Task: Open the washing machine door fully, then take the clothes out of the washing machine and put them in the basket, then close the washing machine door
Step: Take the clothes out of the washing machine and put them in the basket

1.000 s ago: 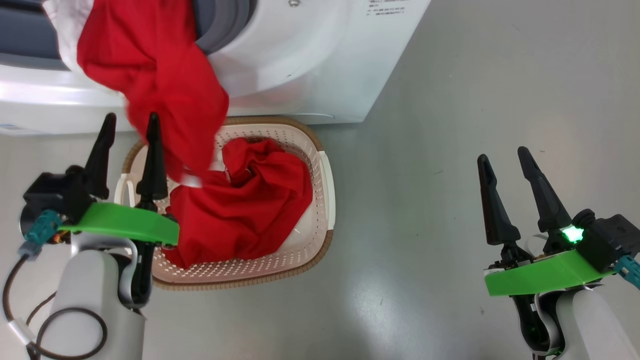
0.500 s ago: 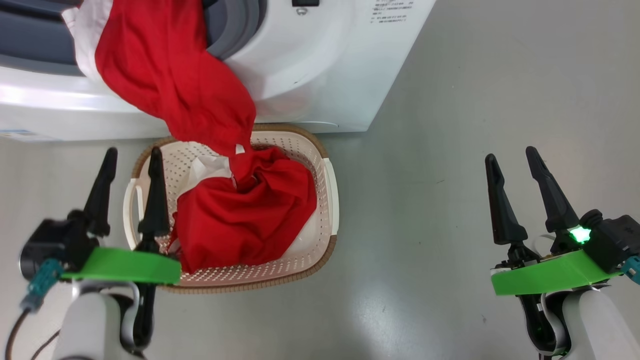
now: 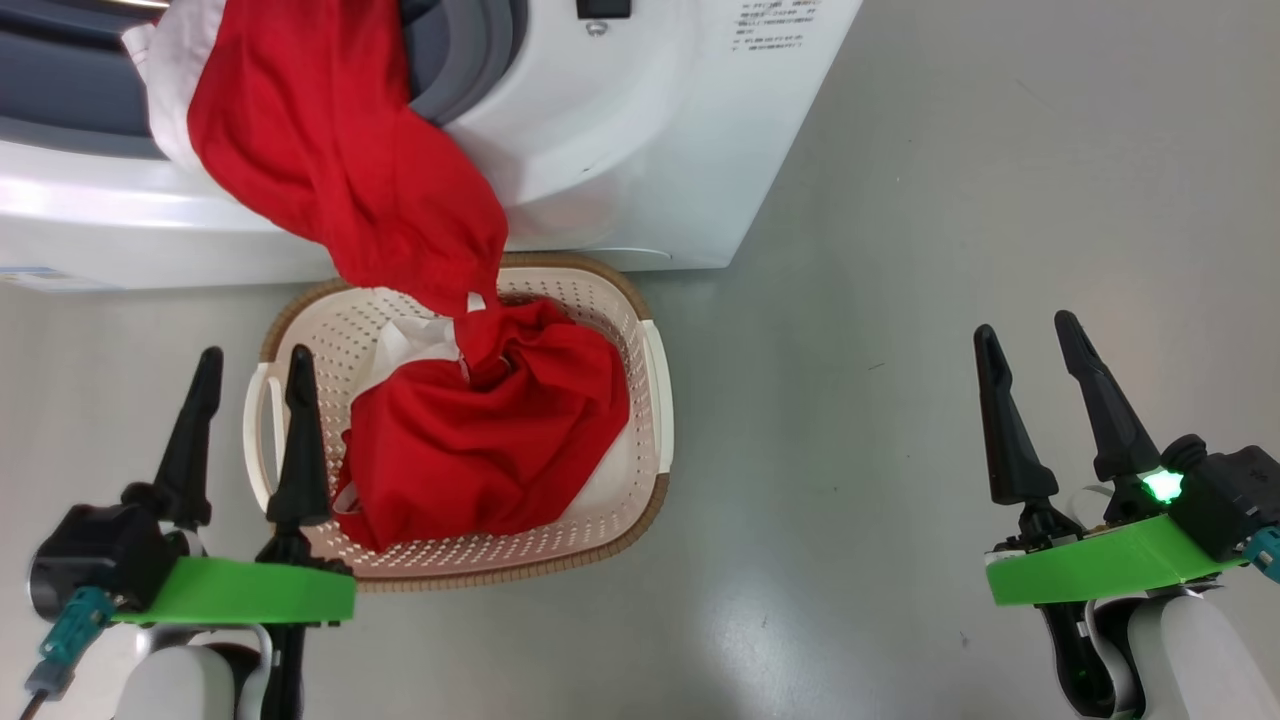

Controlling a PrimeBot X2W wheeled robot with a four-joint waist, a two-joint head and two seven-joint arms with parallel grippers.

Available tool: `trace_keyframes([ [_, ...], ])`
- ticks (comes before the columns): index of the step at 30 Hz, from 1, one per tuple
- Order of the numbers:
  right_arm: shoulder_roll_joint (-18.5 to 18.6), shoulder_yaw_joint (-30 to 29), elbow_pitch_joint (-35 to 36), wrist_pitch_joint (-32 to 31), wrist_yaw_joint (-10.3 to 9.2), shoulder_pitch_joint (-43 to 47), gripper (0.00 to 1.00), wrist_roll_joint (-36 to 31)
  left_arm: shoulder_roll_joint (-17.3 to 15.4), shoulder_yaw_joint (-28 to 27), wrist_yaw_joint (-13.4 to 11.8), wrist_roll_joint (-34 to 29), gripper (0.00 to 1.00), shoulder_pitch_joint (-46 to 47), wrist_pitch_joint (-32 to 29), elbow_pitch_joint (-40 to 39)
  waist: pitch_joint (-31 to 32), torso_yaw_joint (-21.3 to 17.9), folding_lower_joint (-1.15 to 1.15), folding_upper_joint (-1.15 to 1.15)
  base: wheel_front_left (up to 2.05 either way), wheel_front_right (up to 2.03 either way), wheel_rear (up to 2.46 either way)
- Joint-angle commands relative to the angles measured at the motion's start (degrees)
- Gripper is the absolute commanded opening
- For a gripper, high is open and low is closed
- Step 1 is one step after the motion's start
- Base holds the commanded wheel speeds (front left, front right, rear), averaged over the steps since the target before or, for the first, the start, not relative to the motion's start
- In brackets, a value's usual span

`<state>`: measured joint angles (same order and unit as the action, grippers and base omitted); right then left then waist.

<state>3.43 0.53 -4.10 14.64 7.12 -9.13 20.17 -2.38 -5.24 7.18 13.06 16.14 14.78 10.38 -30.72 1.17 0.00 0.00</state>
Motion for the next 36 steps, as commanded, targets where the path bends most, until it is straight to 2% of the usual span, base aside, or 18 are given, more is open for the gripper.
trace_keyframes([
  [1, 0.13, 1.1, 1.44, 0.36, 0.36, 1.05, 1.0, -0.1, -0.84, -1.57, 0.31, -0.35, 1.0, -0.67, 0.22, -1.57, 0.04, 0.05, 0.0, 0.0, 0.0, 0.0, 0.0],
  [4, 0.09, 0.84, 1.44, 0.36, 0.36, 1.19, 1.0, -0.14, -0.92, -0.24, 0.31, 0.37, 1.0, 1.05, 0.22, -1.28, 0.03, 0.4, 0.0, 0.0, 0.0, 0.0, 0.0],
  [9, -0.01, 0.94, 1.37, 0.36, 0.36, 0.81, 1.0, -0.24, -3.87, 2.19, 0.31, 1.57, 1.0, 8.88, 0.22, 1.44, -0.46, 0.93, 0.0, 0.0, 0.0, 0.0, 0.0],
  [14, -0.1, 1.46, 1.23, 0.36, 0.36, -0.08, 1.0, -0.19, -7.19, 5.12, 0.31, 3.91, 1.0, 19.02, 0.22, 9.43, -1.13, 0.58, 0.0, 0.0, 0.0, 0.0, 0.0],
  [20, -0.32, 2.0, 1.01, 0.36, 0.36, -0.45, 1.0, 0.16, -10.63, 11.33, 0.31, 8.97, 1.0, 31.52, -1.91, 24.68, -1.86, -0.56, 0.0, 0.0, 0.0, 0.0, 0.0],
  [28, -0.51, 2.08, 1.23, 0.36, 0.36, -1.26, 1.0, 0.71, -12.66, 17.25, 0.31, 20.25, 1.0, 44.41, -6.49, 36.83, -3.53, -2.01, 0.0, 0.0, 0.0, 0.0, 0.0],
  [36, -0.54, 2.63, 1.47, 0.36, 0.36, -2.17, 1.0, 2.05, -14.09, 22.69, 0.31, 23.57, 1.0, 50.61, -8.51, 45.53, -4.74, -3.37, 0.0, 0.0, 0.0, 0.0, 0.0],
])
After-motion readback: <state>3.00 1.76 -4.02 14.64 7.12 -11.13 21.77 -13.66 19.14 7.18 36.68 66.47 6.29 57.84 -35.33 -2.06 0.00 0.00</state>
